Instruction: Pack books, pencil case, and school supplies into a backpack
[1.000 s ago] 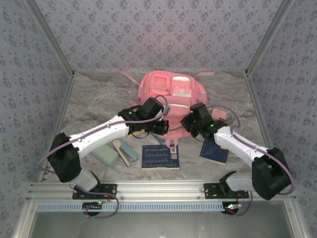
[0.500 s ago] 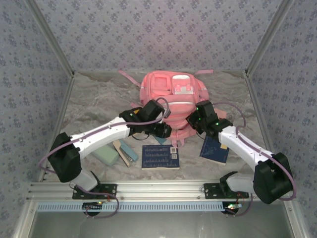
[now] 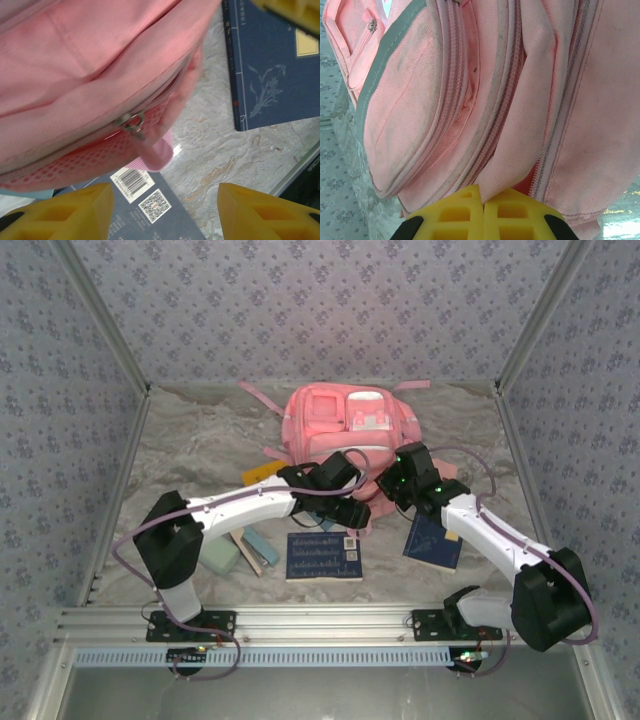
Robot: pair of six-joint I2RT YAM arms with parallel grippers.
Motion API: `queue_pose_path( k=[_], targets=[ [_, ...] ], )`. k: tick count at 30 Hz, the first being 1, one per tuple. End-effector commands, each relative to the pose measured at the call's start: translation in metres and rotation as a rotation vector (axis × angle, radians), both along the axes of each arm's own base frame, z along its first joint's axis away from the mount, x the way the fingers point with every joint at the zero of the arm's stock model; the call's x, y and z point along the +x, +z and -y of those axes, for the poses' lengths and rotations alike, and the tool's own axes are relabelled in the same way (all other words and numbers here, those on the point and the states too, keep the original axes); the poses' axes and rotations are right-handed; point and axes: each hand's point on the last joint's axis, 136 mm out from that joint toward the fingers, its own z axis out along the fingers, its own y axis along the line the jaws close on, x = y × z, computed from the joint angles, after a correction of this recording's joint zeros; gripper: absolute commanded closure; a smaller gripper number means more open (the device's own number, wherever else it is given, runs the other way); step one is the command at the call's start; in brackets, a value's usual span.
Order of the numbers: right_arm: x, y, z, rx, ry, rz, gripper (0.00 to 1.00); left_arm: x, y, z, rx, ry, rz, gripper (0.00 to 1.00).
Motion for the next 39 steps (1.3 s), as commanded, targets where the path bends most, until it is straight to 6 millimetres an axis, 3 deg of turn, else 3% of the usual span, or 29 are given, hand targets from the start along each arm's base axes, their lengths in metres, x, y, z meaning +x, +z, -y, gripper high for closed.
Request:
queue_pose_path(
  k=[1, 10, 15, 17, 24, 33, 39],
  targets=[
    [0.004, 0.015, -0.002, 0.010, 0.013, 0.033, 1.00, 0.002, -0.001, 0.002, 0.032, 0.023, 0.001, 0.41],
    [0.004, 0.019, -0.001, 0.024, 0.000, 0.055, 1.00, 0.011, -0.020, -0.001, 0.145, 0.067, 0.007, 0.40],
    [0.002, 0.020, -0.003, 0.030, 0.003, 0.058, 1.00, 0.016, -0.031, -0.001, 0.184, 0.083, 0.011, 0.47],
    [0.000, 0.020, -0.004, 0.030, 0.007, 0.059, 1.00, 0.020, -0.032, -0.004, 0.203, 0.096, 0.027, 0.54],
    [-0.005, 0.012, -0.001, 0.009, 0.003, 0.049, 1.00, 0.023, -0.027, -0.007, 0.201, 0.080, 0.057, 1.00],
    [-0.009, -0.001, 0.005, -0.027, 0.002, 0.023, 1.00, 0.016, -0.026, -0.023, 0.194, 0.056, 0.064, 1.00],
    [-0.008, 0.000, 0.012, -0.071, 0.003, 0.030, 1.00, 0.016, -0.027, -0.047, 0.218, 0.070, 0.064, 1.00]
  ],
)
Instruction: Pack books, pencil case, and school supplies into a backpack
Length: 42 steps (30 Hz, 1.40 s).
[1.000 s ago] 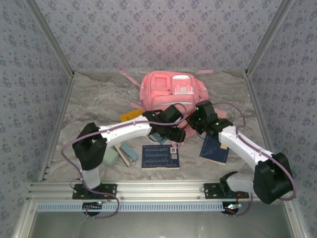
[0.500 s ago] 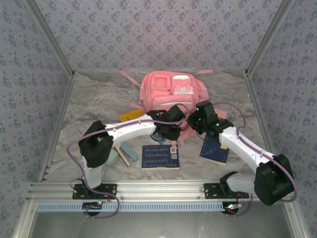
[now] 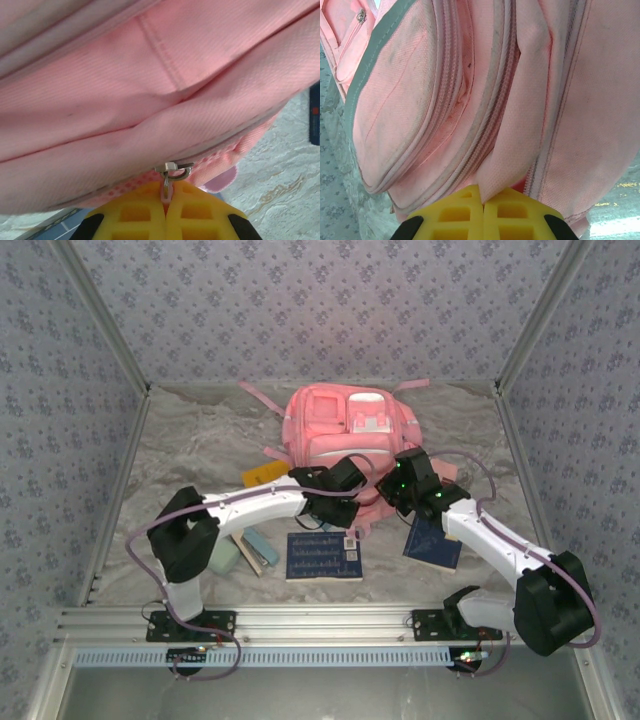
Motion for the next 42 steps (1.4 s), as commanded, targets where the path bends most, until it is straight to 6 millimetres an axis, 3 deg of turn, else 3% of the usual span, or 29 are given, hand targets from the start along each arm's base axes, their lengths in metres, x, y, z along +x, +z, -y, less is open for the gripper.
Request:
queue_pose_path(
  k=[1, 14, 21, 27, 33, 36, 39, 42],
  targets=[
    [0.003, 0.011, 0.011, -0.052, -0.012, 0.039, 1.00, 0.001, 0.006, -0.025, 0.030, 0.013, 0.011, 1.00],
    [0.012, 0.033, 0.025, -0.064, -0.008, 0.086, 1.00, 0.016, 0.001, -0.084, 0.064, 0.102, -0.004, 1.00],
    [0.017, 0.040, 0.026, -0.046, 0.037, 0.108, 1.00, 0.043, -0.006, -0.110, 0.079, 0.182, -0.013, 1.00],
    [0.018, 0.038, 0.015, -0.028, 0.134, 0.092, 1.00, 0.072, -0.011, -0.130, 0.087, 0.241, -0.017, 1.00],
    [0.019, 0.040, 0.004, -0.020, 0.234, 0.110, 1.00, 0.100, -0.012, -0.136, 0.059, 0.265, -0.019, 1.00],
    [0.020, 0.037, 0.012, -0.073, 0.243, 0.084, 1.00, 0.104, -0.006, -0.130, 0.014, 0.250, -0.023, 1.00],
    [0.020, 0.037, 0.015, -0.094, 0.252, 0.046, 0.66, 0.098, 0.004, -0.118, -0.055, 0.233, -0.024, 1.00],
    [0.019, 0.048, 0.028, -0.140, 0.172, 0.037, 0.52, 0.086, 0.014, -0.105, -0.095, 0.199, -0.015, 1.00]
  ],
)
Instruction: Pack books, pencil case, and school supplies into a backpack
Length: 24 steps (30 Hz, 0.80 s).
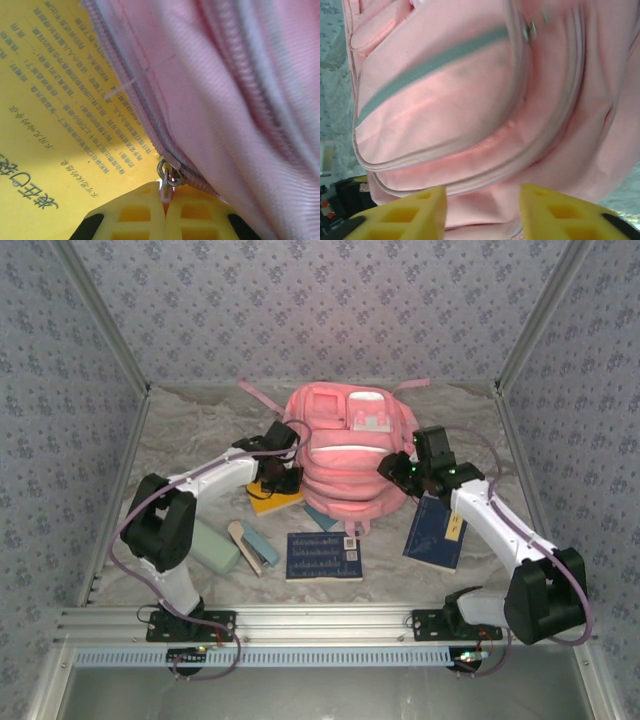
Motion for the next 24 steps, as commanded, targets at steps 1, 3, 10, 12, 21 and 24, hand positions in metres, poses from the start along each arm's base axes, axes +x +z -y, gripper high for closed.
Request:
queue_pose_path(
  k=[1, 3, 10, 12, 21, 24],
  targets=[
    [-0.006, 0.016, 0.019, -0.071, -0.089, -0.018, 0.49, -0.012, 0.030, 0.021, -0.083, -0.053, 0.055, 1.00],
    [-0.017, 0.026, 0.021, -0.055, -0.135, -0.036, 0.47, -0.024, 0.034, 0.033, -0.088, -0.092, 0.063, 1.00],
    [-0.053, 0.037, -0.013, 0.146, -0.181, -0.092, 0.47, -0.060, 0.048, 0.069, -0.131, -0.193, 0.086, 1.00],
    [-0.058, 0.034, -0.027, 0.227, -0.183, -0.101, 0.47, -0.067, 0.052, 0.077, -0.143, -0.213, 0.090, 1.00],
    [-0.083, -0.001, -0.041, 0.308, -0.246, -0.198, 0.44, -0.080, 0.056, 0.092, -0.159, -0.250, 0.095, 1.00],
    [-0.085, -0.016, -0.042, 0.299, -0.263, -0.220, 0.43, -0.082, 0.057, 0.094, -0.159, -0.257, 0.098, 1.00]
  ],
)
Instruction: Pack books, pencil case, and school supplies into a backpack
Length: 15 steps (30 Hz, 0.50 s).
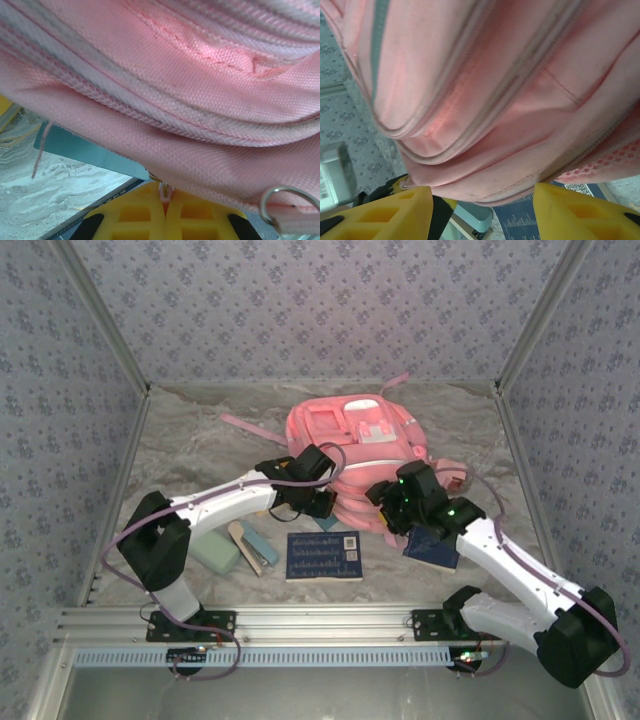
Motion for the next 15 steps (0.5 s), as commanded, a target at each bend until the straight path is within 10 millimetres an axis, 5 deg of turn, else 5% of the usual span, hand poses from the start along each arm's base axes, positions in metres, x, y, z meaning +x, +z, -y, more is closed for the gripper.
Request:
queue_pose_path(
  k=[1, 7, 10, 13, 15],
  targets=[
    [0.003, -0.009, -0.003, 0.036, -0.055, -0.017, 0.43, -0.003, 0.028, 0.012, -0.080, -0.022, 0.048, 1.00],
    [0.024, -0.019, -0.007, 0.016, -0.063, 0.008, 0.51, -0.004, 0.029, 0.013, -0.078, -0.033, 0.052, 1.00],
    [0.041, -0.017, -0.007, 0.031, -0.079, 0.046, 0.67, -0.006, 0.029, 0.013, -0.075, -0.037, 0.051, 1.00],
    [0.051, -0.011, -0.009, 0.036, -0.080, 0.071, 0.98, -0.005, 0.028, 0.009, -0.056, -0.035, 0.061, 1.00],
    [0.053, -0.005, -0.006, 0.010, -0.077, 0.088, 1.00, -0.003, 0.027, 0.003, -0.029, -0.029, 0.076, 1.00]
  ],
)
